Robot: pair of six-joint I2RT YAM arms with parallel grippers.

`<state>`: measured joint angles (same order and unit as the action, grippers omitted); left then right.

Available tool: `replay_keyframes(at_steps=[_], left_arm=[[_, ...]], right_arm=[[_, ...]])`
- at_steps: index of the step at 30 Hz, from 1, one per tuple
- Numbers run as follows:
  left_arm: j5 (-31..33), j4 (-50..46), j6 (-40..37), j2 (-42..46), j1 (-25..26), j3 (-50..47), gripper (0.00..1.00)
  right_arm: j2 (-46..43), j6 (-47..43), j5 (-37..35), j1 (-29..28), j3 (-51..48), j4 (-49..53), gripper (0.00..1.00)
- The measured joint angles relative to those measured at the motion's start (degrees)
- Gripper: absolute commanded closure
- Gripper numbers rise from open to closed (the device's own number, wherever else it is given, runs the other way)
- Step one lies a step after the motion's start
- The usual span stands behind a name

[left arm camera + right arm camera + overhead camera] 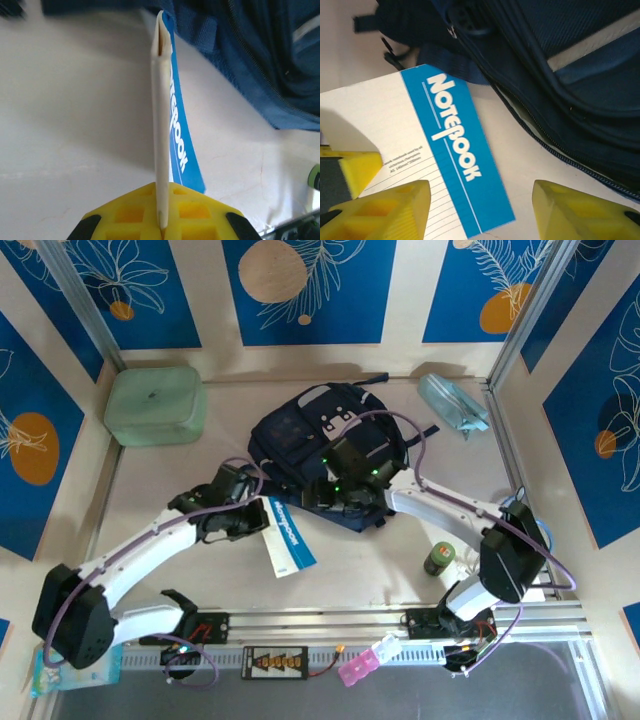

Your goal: Pack books, pencil case, and school supplies into a backpack

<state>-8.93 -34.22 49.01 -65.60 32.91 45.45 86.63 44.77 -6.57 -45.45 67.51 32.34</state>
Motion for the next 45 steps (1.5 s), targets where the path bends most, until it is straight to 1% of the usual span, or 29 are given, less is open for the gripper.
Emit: replay_keyframes(at_steps=[3,5,10,13,16,20,23,27,31,34,38,41,45], left_arm=[[3.61,-4.55,-1.33,2.45,-0.17,5.51,1.00],[4.98,-5.79,-2.32,3.21,-0.28,9.64,1.00],[6.03,-3.69,-4.17,2.34,-0.55,18.73,1.00],[6.01,1.07,-4.46,-0.39,-0.94,22.80,1.00],[5.09,7.32,-3.15,-4.07,-1.62,24.46,1.00],[1.95,18.99,3.50,-8.55,-3.23,23.04,1.00],[-0.70,27.41,9.31,-12.37,-4.50,22.12,1.00],[-2.86,36.20,15.58,-15.58,-5.16,20.55,1.00],[-3.96,43.65,20.83,-16.44,-5.18,18.34,1.00],[-4.15,48.63,24.11,-16.65,-5.20,17.07,1.00],[-4.15,52.15,26.49,-16.65,-5.29,15.45,1.00],[-4.13,52.76,27.45,-16.65,-5.31,14.58,1.00],[-4.15,53.13,27.87,-16.65,-5.33,14.10,1.00]], right_arm=[[-2.64,0.39,1.57,2.19,-2.05,-2.58,0.33],[-4.74,1.51,4.07,4.85,-4.79,-5.05,0.30],[-8.35,5.88,10.75,11.56,-10.45,-12.07,0.25],[-9.64,9.35,14.88,14.29,-12.66,-17.66,0.22],[-11.15,13.86,19.45,16.83,-15.87,-25.51,0.20],[-11.93,19.91,23.65,18.75,-19.47,-35.36,0.18],[-11.93,24.02,25.66,18.91,-21.03,-42.03,0.15],[-11.45,29.16,26.84,18.91,-22.21,-49.16,0.15],[-8.20,33.79,27.15,18.93,-21.59,-55.69,0.15],[-5.09,37.09,26.95,18.97,-20.68,-60.28,0.18],[-2.91,41.09,26.05,19.43,-20.48,-66.77,0.29],[-2.73,43.58,24.94,20.35,-20.55,-70.79,0.40],[-2.78,45.83,23.69,21.94,-21.20,-74.47,0.51]])
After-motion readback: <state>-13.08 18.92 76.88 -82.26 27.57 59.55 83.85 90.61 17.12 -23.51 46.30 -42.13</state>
